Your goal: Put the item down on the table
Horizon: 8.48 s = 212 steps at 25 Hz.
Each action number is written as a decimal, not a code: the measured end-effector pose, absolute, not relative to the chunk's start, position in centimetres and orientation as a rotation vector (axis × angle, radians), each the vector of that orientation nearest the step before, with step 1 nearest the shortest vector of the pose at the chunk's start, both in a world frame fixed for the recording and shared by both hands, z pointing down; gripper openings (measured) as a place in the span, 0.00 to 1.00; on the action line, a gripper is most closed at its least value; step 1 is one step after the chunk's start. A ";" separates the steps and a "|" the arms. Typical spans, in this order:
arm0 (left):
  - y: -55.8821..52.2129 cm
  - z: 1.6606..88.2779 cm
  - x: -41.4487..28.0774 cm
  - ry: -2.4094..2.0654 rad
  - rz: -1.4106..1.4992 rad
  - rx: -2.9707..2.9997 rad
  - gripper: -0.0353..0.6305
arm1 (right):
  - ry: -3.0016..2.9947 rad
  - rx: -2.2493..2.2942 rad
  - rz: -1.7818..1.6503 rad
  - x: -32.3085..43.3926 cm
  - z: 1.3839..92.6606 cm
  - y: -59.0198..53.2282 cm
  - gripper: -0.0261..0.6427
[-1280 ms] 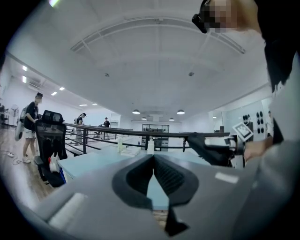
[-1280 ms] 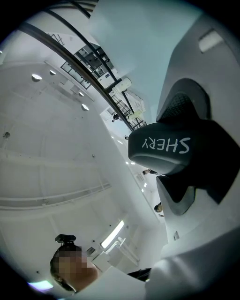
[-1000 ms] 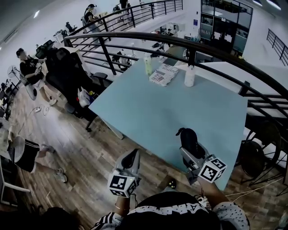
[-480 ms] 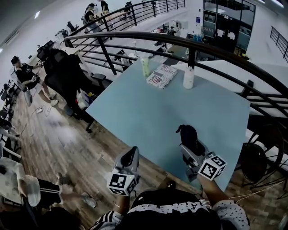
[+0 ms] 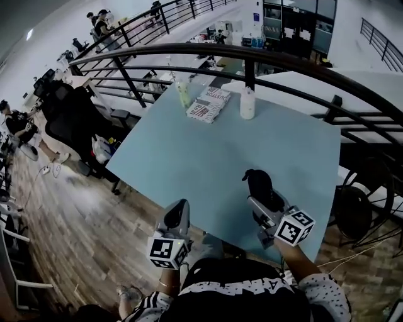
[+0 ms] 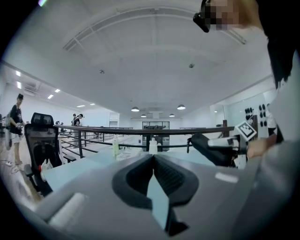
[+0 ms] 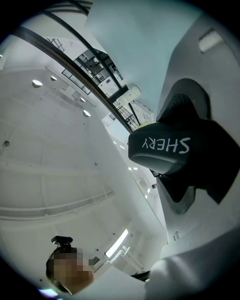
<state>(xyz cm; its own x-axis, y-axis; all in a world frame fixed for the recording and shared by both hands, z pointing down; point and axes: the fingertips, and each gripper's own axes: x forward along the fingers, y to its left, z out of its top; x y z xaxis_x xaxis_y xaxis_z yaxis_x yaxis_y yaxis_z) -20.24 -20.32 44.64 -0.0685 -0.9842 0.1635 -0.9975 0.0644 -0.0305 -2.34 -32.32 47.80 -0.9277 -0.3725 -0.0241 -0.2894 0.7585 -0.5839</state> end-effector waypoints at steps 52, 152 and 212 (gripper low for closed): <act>-41.7 49.3 -36.2 -1.744 0.307 2.422 0.05 | 2.741 -1.399 -0.988 -12.7 59.8 -45.3 0.59; -39.8 50.4 -39.3 -1.760 0.250 2.367 0.05 | 2.952 -1.547 -0.869 -15.0 61.7 -46.0 0.60; -35.5 46.8 -35.6 -1.828 0.301 2.393 0.05 | 2.661 -1.156 -0.682 -13.0 47.3 -41.8 0.04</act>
